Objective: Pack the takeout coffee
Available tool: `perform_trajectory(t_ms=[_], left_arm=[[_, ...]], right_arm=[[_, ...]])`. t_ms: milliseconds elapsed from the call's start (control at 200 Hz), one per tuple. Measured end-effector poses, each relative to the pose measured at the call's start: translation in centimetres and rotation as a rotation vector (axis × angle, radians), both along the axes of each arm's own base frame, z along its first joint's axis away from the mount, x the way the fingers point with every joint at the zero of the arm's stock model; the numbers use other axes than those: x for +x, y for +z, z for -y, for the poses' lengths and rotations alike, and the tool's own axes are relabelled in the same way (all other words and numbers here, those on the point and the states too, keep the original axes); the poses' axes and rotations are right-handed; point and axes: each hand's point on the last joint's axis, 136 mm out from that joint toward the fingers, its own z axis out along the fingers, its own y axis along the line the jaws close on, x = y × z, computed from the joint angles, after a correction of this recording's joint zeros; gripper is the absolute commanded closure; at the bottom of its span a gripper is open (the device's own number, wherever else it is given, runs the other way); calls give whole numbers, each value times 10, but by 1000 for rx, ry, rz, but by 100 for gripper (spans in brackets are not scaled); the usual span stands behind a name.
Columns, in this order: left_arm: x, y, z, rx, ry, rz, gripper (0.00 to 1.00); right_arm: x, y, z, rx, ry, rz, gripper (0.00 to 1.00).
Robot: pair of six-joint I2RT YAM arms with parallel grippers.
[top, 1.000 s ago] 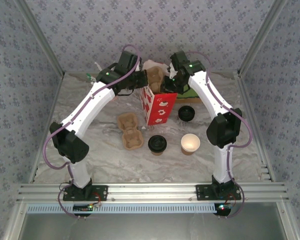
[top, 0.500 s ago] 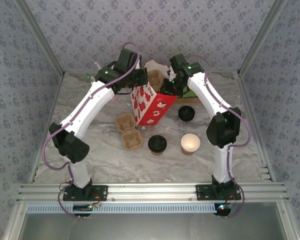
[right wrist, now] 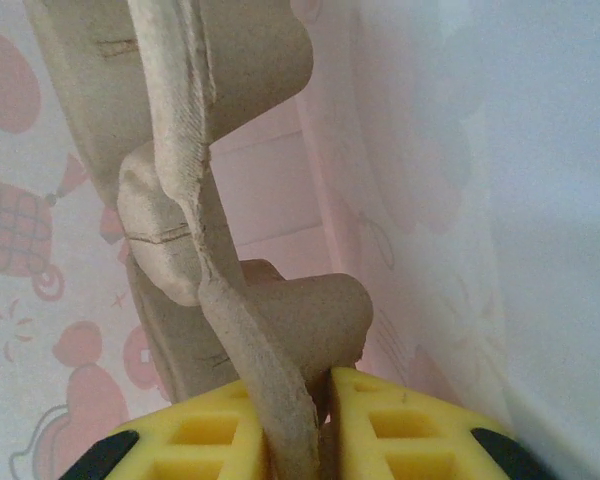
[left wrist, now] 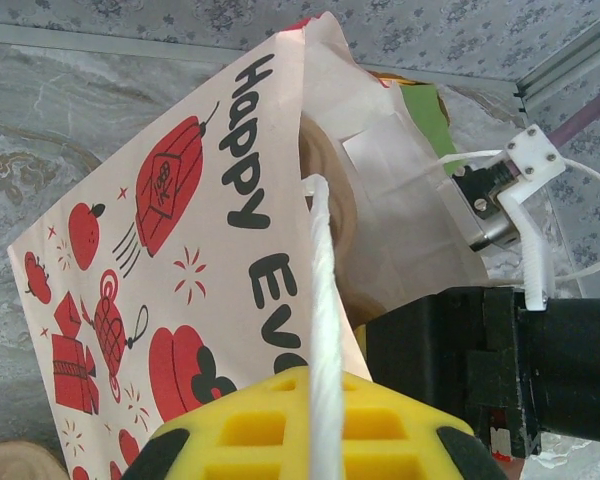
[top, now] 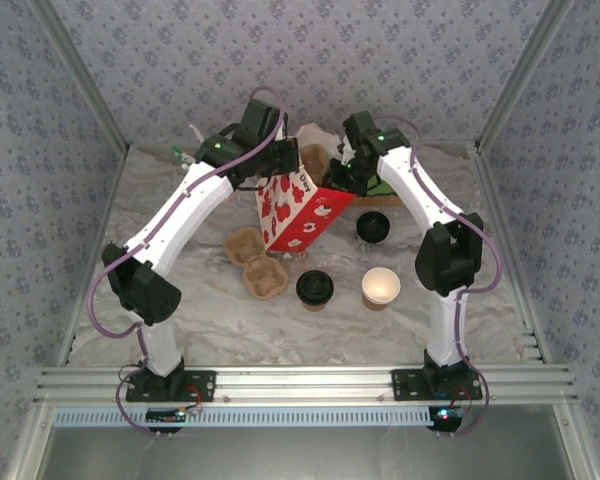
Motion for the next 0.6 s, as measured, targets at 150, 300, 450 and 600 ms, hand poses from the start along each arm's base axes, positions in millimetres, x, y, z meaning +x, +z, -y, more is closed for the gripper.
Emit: perform_trajectory(t_ms=[150,300,450,600], left_arm=[[-1,-12,-1,17,-2,-20,100],[0,-19,0,21,-2,-26,100],[-2,-19,-1,19,-2,-23,100],[-4,-18,-5,13,1,-15,100]], right_arm=[[0,10,2,8,-5,23,79],[0,25,4,24,-14,56,79],[1,35,4,40,-23,81,80],[0,32,4,39,-24,79,81]])
